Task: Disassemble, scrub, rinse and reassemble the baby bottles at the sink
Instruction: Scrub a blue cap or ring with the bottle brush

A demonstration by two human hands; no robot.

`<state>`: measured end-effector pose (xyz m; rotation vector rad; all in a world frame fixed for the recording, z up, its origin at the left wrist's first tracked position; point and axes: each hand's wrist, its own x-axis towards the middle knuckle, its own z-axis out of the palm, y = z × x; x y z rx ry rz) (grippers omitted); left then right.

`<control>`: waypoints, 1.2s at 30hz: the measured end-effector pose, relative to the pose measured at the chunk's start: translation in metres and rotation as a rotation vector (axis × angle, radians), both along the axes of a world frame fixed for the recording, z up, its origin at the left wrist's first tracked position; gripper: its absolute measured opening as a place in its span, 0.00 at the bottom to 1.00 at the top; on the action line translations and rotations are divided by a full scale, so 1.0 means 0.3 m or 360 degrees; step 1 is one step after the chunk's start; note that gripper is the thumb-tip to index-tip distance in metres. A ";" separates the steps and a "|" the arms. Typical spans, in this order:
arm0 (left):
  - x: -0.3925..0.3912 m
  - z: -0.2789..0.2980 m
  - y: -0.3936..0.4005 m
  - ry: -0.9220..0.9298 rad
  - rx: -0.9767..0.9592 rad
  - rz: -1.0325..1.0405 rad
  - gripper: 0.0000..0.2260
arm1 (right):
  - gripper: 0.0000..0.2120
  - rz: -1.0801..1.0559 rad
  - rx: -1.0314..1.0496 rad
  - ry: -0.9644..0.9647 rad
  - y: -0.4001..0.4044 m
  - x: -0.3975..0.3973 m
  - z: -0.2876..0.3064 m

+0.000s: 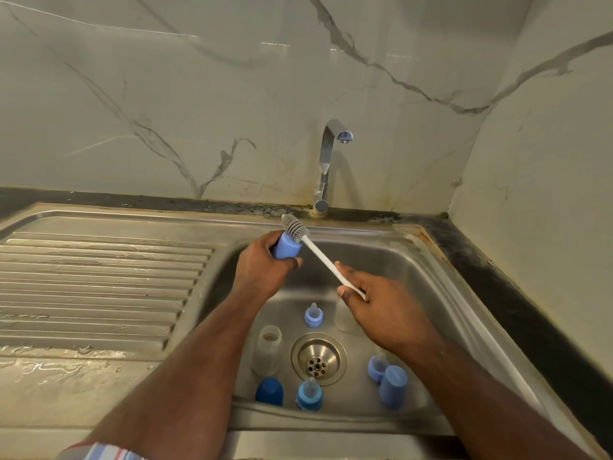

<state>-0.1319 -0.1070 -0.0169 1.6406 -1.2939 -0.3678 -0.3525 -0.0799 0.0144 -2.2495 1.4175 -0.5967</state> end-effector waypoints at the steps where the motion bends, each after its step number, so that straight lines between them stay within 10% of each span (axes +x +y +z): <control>1: 0.007 -0.002 -0.004 0.0024 0.0009 0.0003 0.18 | 0.23 0.0022 0.0003 -0.0007 0.005 0.000 -0.002; 36: 0.025 -0.023 -0.023 0.0168 0.0008 -0.0077 0.19 | 0.22 0.0038 0.0001 -0.0064 0.010 -0.012 -0.005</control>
